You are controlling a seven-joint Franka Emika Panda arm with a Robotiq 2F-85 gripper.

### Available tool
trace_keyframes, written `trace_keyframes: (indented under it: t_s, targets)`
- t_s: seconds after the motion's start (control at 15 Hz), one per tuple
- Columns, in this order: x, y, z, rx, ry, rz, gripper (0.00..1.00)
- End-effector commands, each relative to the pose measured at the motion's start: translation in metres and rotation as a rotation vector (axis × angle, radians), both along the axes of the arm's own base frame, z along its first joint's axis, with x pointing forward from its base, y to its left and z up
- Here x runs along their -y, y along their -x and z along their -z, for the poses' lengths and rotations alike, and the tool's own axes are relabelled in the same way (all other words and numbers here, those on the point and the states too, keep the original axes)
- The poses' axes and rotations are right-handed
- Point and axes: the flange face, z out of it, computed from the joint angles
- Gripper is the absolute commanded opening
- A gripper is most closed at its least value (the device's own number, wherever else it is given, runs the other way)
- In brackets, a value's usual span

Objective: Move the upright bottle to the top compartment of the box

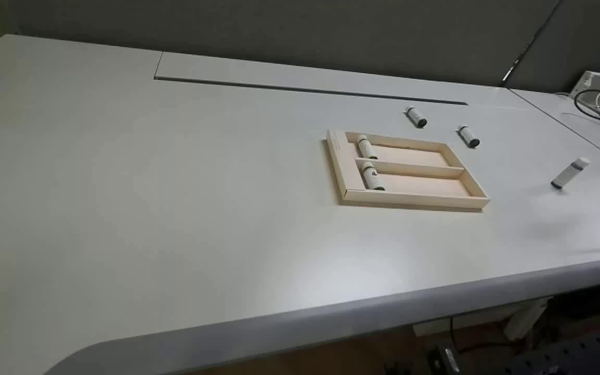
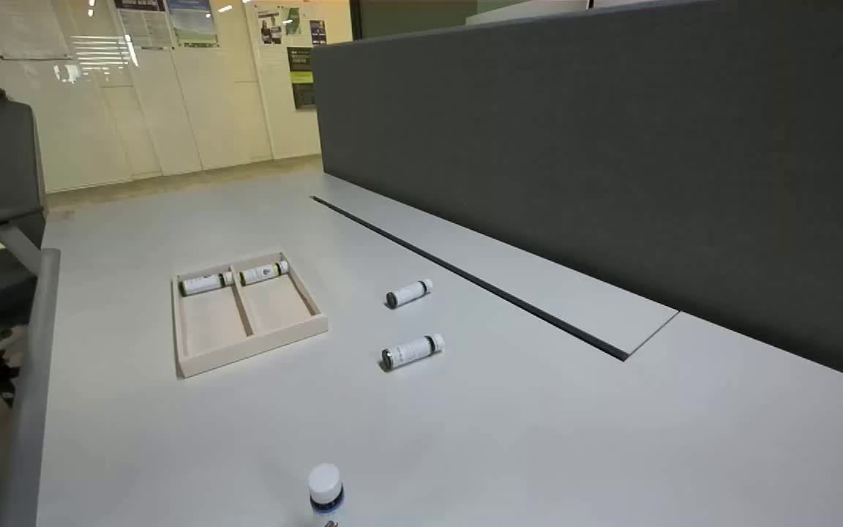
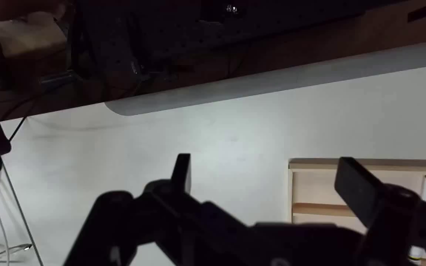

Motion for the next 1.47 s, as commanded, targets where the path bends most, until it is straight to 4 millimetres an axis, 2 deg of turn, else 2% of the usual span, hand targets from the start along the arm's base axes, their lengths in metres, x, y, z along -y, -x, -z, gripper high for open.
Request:
trace_keyframes:
  t_s: [0.0,0.53,0.6,0.73,0.8,1.0,1.13,1.4]
  targets:
    - [0.0,0.0,0.001,-0.005,-0.001,0.001,1.0]
    - [0.0,0.0,0.006,-0.02,-0.003,0.001,1.0]
    - [0.007,-0.01,0.005,-0.033,-0.016,-0.016,1.0]
    - [0.03,-0.036,0.006,-0.068,-0.062,-0.029,1.0]
    - [0.048,-0.051,0.007,-0.076,-0.07,-0.017,1.0]
    - [0.092,-0.082,0.013,-0.076,-0.072,0.039,1.0]
    - [0.125,-0.101,0.031,-0.083,-0.039,0.093,1.0]
    - [0.174,-0.136,0.08,-0.095,-0.027,0.138,1.0]
